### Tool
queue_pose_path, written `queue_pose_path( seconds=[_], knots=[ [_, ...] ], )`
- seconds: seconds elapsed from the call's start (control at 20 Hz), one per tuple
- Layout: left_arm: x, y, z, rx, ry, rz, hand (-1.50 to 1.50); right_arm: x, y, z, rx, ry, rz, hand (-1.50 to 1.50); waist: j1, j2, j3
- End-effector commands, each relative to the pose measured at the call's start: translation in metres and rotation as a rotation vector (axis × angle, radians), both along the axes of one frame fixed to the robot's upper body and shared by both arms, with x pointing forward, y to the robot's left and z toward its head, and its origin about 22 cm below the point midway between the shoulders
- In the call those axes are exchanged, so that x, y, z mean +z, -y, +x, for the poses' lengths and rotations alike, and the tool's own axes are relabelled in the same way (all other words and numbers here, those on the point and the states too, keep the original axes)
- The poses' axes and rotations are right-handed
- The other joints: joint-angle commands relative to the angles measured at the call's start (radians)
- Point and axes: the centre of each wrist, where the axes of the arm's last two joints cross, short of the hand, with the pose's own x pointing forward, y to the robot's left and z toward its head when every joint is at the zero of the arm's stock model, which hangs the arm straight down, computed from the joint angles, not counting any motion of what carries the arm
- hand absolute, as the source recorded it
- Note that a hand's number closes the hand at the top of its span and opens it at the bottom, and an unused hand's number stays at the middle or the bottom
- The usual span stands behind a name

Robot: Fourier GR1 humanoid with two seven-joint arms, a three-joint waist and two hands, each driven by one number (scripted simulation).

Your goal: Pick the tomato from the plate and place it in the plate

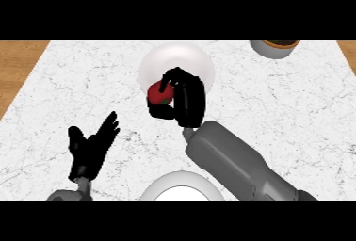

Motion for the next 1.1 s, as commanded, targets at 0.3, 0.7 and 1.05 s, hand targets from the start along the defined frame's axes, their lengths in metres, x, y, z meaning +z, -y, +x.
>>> queue_pose_path(
  seconds=[0.3,0.7,1.05],
  knots=[
    [-0.002,0.014,0.005,-0.022,0.02,-0.005,0.0,0.021,0.04,0.066,-0.08,0.02,0.033,1.5,0.023,0.018,0.001],
    [0.007,0.011,0.01,-0.069,0.032,0.014,0.0,-0.02,0.089,0.084,-0.121,-0.279,-0.191,-1.5,0.062,0.032,-0.002],
    [0.011,0.026,0.015,-0.09,0.039,-0.007,0.0,-0.013,0.084,0.088,0.035,-0.306,-0.067,-1.5,0.076,0.044,0.004]
  ],
)
